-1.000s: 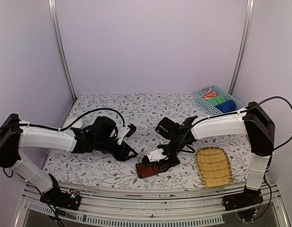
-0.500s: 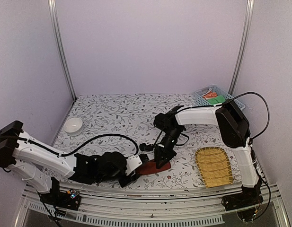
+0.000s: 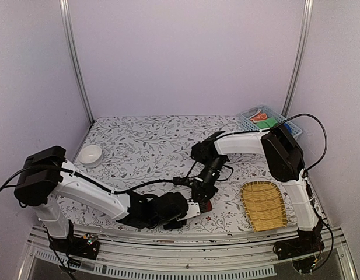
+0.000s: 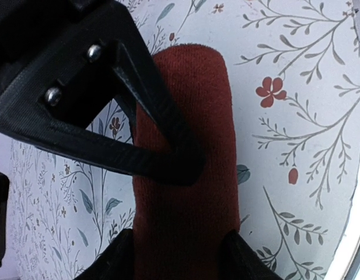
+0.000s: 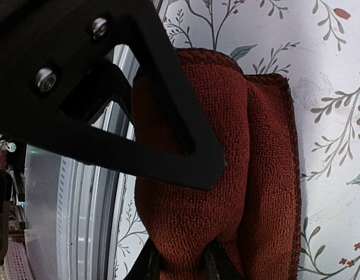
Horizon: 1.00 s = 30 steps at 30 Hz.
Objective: Roll the towels
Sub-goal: Roll the towel at the center of the board.
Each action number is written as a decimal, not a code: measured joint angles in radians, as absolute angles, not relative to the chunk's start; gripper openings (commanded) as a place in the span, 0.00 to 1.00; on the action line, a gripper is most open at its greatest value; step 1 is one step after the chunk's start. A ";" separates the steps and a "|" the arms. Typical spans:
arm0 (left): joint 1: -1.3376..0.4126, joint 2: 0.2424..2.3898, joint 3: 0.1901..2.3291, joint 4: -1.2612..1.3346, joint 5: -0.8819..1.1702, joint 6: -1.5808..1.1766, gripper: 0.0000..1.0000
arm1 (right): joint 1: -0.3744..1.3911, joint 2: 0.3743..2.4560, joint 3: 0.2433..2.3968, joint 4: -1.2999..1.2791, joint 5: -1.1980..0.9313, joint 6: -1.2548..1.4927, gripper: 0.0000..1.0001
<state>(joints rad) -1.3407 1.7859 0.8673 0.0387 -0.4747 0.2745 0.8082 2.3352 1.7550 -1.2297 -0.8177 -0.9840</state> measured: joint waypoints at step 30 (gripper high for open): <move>-1.218 1.826 0.976 -0.073 -0.171 0.180 0.31 | 0.248 2.106 1.805 -1.098 -0.645 -0.737 0.26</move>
